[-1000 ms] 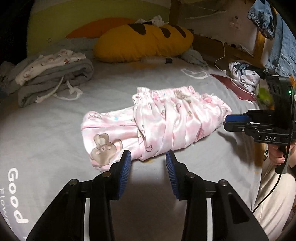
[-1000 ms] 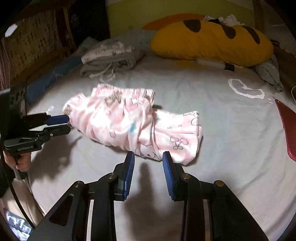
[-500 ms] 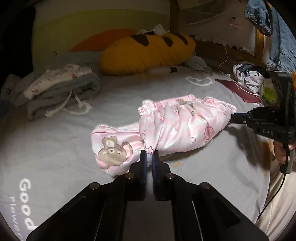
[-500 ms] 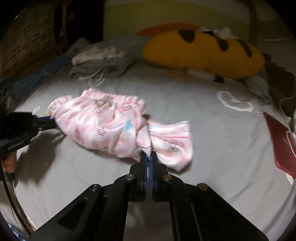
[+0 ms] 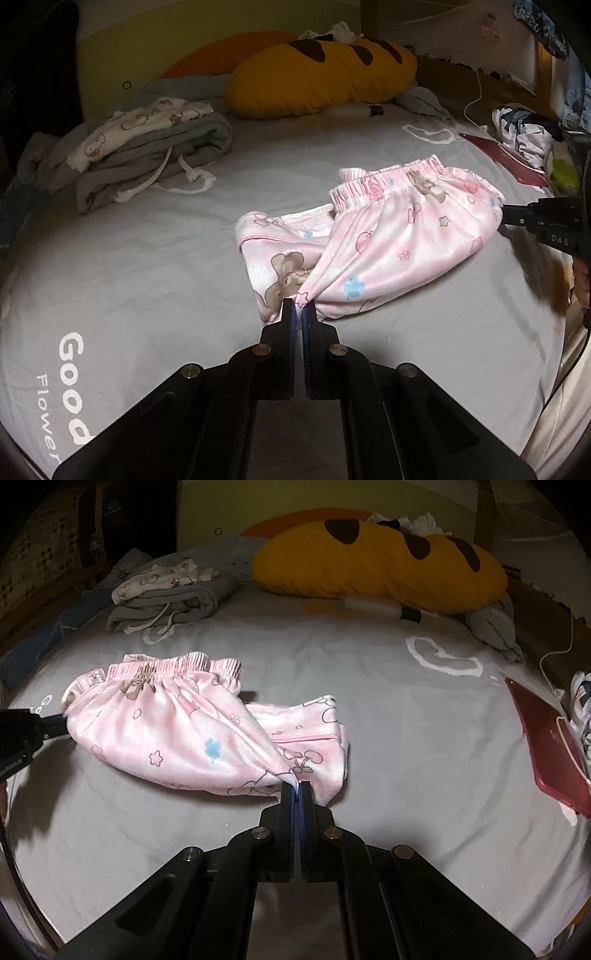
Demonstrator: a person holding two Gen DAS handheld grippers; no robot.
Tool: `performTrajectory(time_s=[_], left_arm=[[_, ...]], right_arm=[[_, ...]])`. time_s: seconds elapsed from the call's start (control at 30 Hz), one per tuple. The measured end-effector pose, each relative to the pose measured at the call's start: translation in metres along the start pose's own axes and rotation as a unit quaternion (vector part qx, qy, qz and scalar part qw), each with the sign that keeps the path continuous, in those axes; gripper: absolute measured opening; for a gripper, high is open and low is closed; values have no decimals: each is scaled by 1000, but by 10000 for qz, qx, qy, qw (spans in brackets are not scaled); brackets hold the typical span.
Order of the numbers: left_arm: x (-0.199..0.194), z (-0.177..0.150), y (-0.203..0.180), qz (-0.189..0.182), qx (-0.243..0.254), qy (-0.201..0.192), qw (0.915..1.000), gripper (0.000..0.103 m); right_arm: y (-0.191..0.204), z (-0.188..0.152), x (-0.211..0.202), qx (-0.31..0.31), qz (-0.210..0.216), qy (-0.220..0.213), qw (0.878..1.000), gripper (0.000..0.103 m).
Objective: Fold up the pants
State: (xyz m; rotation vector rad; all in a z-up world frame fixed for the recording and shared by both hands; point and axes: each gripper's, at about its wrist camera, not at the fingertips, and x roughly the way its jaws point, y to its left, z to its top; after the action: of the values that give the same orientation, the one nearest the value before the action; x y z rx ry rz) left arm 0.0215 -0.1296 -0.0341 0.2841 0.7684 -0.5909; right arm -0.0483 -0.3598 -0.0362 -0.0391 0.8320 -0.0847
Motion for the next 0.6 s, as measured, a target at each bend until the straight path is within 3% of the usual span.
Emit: performTrajectory(time_s=[0.17,0.27,0.33,0.4,0.47,0.6], left_arm=[[-6,4,-3,138,107,-56,9998,4],[-10,7,0,143,10,-59,9999,9],[-14,9,2,153,-26,-80,9998,18],[-22,12,4,242,-49,-219,9995,34],[-31,16,8,363,-144,-367,9986,40],[-47,23,10,-48,-341,-746,9966,40]], right_arm=[[-2,-1,-10,-2,-121,-141,9998,1],[-17,-2,-12,302,-105,-106,9994,1],[-23,-2,-14,457,-109,-118,9988,1],[-28,-2,-19,567,-78,-192,9982,1],[-28,0,-24,611,-84,-298,9976,1],[-21,7,-35,631,113,-613,9961,2]])
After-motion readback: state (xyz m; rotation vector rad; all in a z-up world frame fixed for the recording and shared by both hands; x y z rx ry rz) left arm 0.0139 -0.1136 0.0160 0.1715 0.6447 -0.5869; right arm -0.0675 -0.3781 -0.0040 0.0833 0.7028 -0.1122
